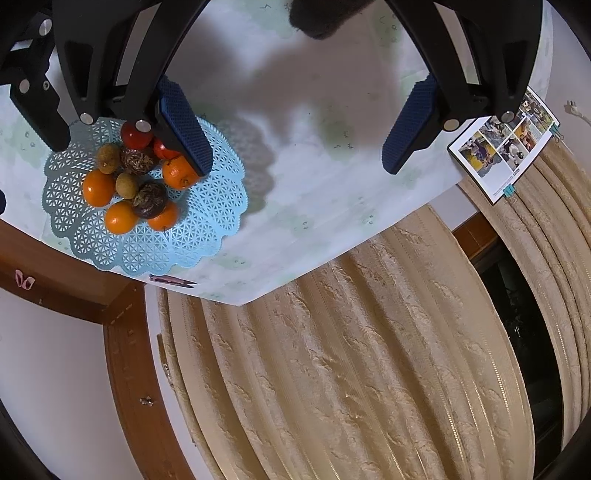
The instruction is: Organize fruits
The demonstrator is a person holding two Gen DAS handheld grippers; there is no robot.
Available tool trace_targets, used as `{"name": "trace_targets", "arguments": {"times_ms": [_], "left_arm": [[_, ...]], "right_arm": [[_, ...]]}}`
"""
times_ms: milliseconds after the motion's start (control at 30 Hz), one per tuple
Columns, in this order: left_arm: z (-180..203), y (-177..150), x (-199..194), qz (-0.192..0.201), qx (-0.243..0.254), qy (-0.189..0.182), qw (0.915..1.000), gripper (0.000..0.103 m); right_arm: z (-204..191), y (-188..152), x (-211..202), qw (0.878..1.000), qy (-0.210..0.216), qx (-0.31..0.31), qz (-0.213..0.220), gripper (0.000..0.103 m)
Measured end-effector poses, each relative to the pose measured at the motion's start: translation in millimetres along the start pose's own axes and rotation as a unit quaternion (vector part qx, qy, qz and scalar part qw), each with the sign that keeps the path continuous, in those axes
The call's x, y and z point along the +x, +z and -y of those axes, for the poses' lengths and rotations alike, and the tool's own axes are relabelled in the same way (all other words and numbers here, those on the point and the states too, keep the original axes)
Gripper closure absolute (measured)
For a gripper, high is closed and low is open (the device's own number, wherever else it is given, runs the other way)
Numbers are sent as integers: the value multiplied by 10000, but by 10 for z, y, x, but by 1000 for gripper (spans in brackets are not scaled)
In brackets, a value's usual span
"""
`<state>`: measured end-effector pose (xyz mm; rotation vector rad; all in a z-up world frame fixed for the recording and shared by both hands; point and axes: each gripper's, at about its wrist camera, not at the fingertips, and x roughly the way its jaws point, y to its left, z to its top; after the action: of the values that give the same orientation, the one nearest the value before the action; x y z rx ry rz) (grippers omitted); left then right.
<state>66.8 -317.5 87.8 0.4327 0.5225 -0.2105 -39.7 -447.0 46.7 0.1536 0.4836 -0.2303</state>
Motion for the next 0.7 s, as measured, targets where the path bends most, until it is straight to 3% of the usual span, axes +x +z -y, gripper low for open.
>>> {"name": "trace_targets", "arguments": {"times_ms": [700], "left_arm": [[-68,-100,3,-134,24,-123,9998,11]], "right_arm": [[-45,-42,48,9999,69,-4,-84,4]]}}
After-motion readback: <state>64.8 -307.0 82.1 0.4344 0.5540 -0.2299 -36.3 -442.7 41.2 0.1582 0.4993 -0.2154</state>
